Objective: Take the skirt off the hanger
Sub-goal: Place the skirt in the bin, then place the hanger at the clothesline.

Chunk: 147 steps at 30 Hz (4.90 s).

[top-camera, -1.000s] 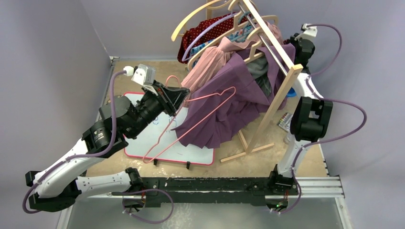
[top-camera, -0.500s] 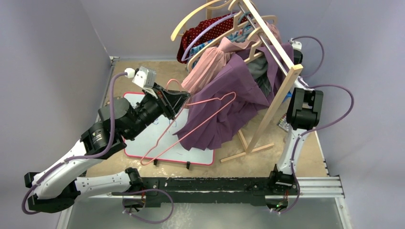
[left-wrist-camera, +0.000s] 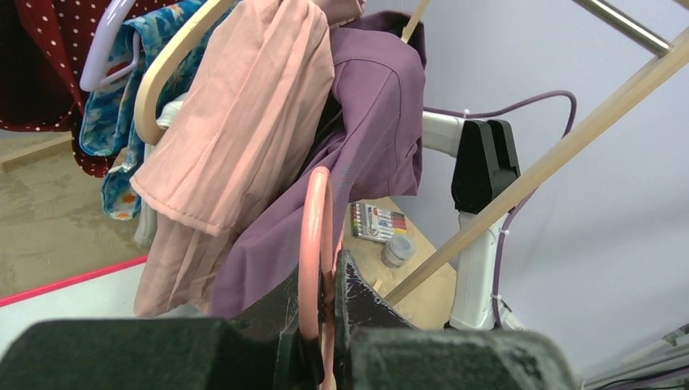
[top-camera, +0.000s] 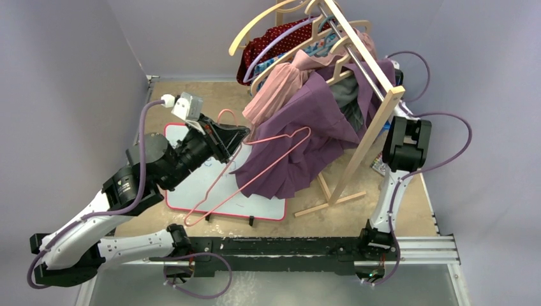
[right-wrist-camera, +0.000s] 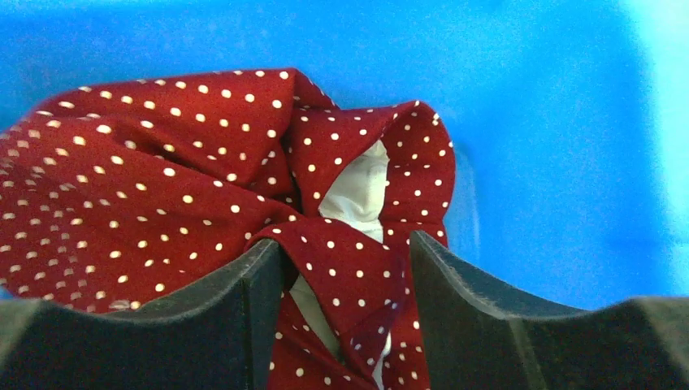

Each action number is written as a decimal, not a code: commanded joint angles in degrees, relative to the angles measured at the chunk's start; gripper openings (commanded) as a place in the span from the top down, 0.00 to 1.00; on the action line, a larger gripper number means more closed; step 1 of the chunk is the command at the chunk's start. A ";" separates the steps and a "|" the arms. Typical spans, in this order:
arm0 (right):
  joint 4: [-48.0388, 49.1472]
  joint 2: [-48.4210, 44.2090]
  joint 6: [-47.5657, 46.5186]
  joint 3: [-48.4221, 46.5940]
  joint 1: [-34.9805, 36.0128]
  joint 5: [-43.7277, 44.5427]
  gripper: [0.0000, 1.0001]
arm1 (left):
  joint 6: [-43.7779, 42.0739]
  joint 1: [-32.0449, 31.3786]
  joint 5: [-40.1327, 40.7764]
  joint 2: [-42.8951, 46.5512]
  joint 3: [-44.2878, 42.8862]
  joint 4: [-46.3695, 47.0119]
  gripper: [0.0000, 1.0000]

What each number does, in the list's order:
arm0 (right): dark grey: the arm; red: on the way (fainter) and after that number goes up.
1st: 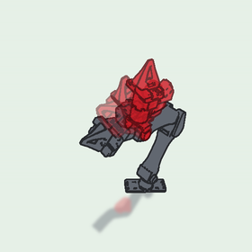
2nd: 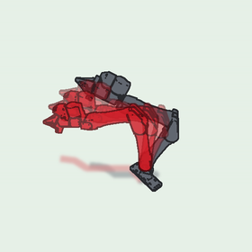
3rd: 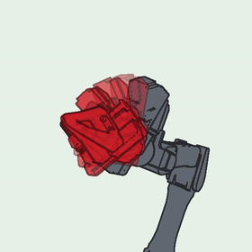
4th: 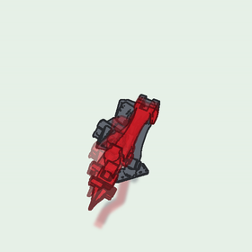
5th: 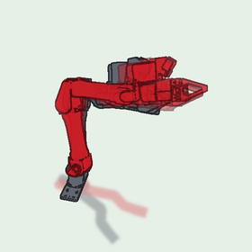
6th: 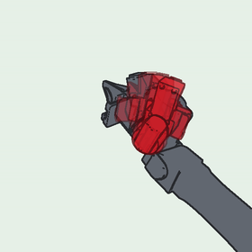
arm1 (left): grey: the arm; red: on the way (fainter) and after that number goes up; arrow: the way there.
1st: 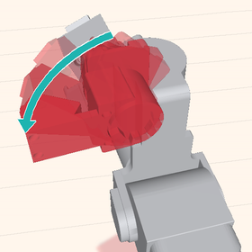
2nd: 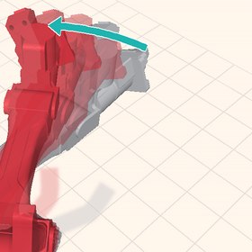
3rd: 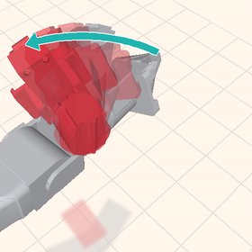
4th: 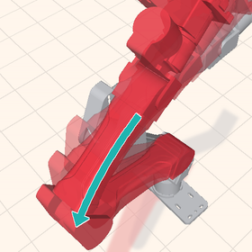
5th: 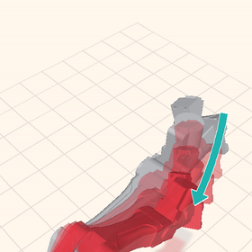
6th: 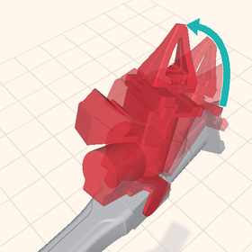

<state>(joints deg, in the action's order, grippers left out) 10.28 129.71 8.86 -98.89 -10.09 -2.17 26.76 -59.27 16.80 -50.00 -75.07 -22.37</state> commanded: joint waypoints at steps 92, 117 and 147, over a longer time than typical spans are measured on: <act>-36.71 -97.40 30.62 28.41 -9.95 -32.82 0.35 | -4.33 0.19 -14.16 -18.76 -11.62 22.79 1.00; -19.39 -99.60 43.21 41.31 -9.95 -37.81 0.34 | -0.89 0.11 -15.84 -23.48 -11.58 28.91 1.00; -12.96 -100.71 51.54 47.51 -9.95 -31.75 0.51 | 7.27 0.13 -23.66 -24.88 -13.66 34.93 1.00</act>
<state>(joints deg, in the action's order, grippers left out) -10.33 29.45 56.07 -52.25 -20.21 -34.20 31.99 -59.22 -4.32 -75.99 -87.05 7.33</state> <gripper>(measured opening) 0.496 0.043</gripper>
